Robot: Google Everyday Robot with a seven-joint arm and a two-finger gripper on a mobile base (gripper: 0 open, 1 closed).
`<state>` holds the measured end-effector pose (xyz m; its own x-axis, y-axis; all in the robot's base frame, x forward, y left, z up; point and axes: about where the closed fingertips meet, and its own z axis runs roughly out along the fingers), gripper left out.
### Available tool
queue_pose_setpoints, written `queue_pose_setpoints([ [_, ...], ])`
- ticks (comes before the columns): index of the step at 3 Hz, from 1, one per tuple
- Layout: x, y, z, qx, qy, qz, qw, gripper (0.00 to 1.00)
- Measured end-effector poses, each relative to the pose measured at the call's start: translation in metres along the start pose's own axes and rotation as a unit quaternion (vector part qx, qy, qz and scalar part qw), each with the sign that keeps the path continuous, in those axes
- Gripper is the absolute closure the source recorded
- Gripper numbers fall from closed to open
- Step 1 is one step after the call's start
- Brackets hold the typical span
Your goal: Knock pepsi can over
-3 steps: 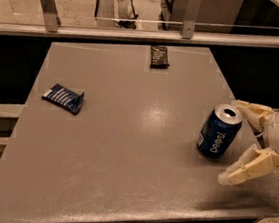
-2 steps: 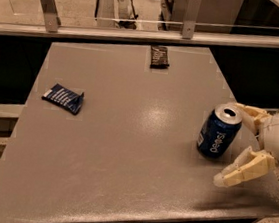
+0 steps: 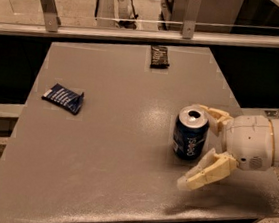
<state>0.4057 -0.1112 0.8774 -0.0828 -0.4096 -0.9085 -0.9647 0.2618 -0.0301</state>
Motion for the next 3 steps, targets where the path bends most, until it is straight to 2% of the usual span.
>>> queue_pose_setpoints([
  [1, -0.051, 0.016, 0.037, -0.029, -0.026, -0.011, 0.9992, 0.0],
  [2, -0.099, 0.022, 0.06, -0.044, -0.038, -0.025, 0.998, 0.0],
  [3, -0.114, 0.023, 0.07, -0.043, -0.033, -0.022, 0.9983, 0.0],
])
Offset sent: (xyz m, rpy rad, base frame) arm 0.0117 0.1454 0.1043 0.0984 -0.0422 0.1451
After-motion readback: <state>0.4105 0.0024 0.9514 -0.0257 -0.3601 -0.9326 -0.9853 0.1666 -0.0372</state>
